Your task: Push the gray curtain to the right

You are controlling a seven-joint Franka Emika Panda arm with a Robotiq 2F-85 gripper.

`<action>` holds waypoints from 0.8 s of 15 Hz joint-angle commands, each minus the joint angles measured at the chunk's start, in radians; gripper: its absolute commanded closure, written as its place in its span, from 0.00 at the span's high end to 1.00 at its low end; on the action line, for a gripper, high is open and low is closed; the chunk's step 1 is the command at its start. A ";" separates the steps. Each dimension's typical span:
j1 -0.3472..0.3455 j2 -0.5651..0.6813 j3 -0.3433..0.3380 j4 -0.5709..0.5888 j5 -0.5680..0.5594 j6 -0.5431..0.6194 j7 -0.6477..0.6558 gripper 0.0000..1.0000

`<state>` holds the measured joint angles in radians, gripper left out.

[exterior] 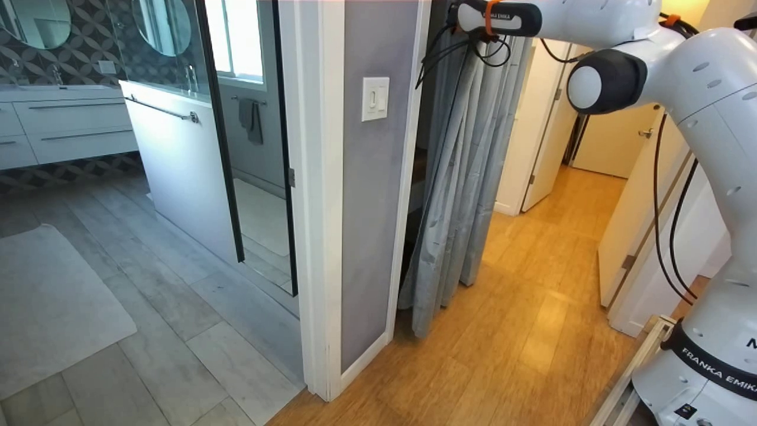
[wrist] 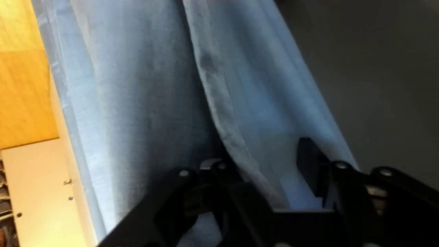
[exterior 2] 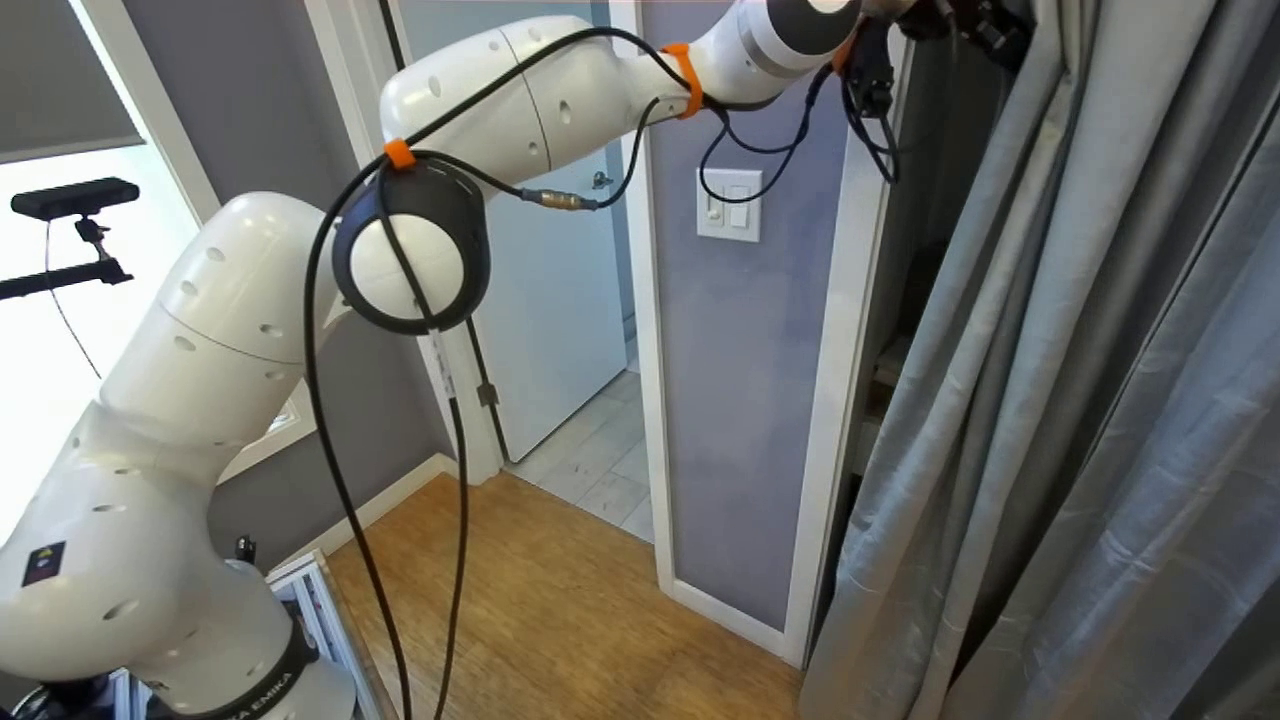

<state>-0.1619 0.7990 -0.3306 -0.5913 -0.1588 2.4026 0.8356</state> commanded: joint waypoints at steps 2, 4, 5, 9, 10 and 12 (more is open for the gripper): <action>0.013 -0.082 0.136 -0.030 0.101 -0.194 -0.153 0.89; 0.014 -0.105 0.180 -0.034 0.131 -0.294 -0.195 1.00; 0.015 -0.117 0.200 -0.037 0.144 -0.343 -0.215 1.00; 0.022 -0.163 0.254 -0.045 0.176 -0.563 -0.272 1.00; 0.025 -0.173 0.270 -0.047 0.183 -0.614 -0.288 1.00; 0.027 -0.193 0.303 -0.049 0.201 -0.714 -0.321 1.00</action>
<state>-0.1367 0.6612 -0.0696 -0.5971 -0.0018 1.8022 0.5709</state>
